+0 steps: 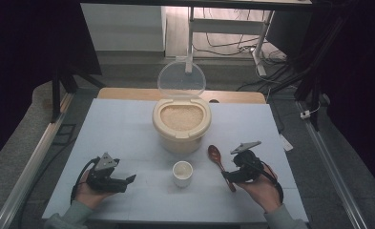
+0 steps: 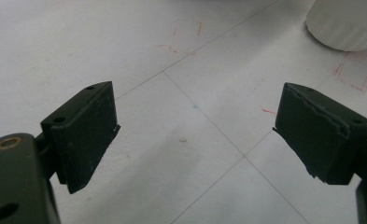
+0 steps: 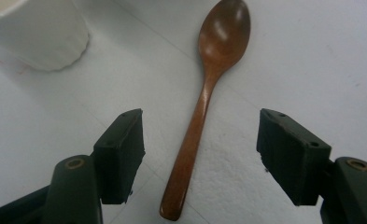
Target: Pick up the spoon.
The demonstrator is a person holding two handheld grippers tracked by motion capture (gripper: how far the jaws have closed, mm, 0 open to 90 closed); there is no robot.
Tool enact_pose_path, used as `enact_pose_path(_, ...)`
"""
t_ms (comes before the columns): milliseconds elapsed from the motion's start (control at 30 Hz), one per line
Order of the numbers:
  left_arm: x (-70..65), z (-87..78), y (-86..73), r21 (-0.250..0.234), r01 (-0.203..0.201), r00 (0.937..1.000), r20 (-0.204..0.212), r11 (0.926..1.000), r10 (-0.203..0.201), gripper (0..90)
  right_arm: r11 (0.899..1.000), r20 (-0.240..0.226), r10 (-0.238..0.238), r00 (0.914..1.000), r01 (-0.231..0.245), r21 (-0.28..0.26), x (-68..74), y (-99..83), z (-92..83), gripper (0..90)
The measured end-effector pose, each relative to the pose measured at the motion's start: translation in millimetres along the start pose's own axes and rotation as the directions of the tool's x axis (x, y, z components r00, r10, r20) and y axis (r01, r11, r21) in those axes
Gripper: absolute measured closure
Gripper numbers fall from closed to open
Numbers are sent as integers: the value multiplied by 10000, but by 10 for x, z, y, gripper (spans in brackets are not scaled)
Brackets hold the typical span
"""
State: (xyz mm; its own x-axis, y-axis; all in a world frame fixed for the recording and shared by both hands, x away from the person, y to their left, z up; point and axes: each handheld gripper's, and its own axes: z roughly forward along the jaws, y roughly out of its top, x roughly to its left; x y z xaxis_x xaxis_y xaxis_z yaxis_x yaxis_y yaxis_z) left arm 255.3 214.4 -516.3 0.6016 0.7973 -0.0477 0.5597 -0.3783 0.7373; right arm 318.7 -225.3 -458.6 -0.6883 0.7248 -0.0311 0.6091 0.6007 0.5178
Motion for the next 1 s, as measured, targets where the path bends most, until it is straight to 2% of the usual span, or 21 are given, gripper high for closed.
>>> enact_pose_path(167, -2, 4, -1, 34, -33, 10000, -22, 10000, 33, 128, 9968, 206, -30, 9998, 13, 805, 72, 57, 130, 361)
enact_pose_path(400, 0, 3, -4, 27, -55, 10000, -28, 10000, 55, 128, 9927, 368, -61, 9993, 17, 1202, 97, 64, 238, 409)
enact_pose_path(467, 0, 1, -5, 24, -67, 10000, -36, 10000, 67, 128, 9890, 497, -56, 9987, -18, 1480, 103, 51, 284, 431)
enact_pose_path(800, 1, 5, -5, 40, -86, 10000, -47, 10000, 87, 128, 9802, 606, 77, 9981, -196, 1970, 114, 27, 391, 531)
enact_pose_path(933, 1, 4, -6, 37, -108, 9999, -59, 9999, 109, 128, 9772, 646, 211, 9977, -343, 2097, 121, 24, 416, 575)
enact_pose_path(1000, 2, 3, -7, 35, -110, 9999, -55, 9999, 110, 128, 9751, 757, 405, 9963, -560, 2146, 110, 13, 444, 609)
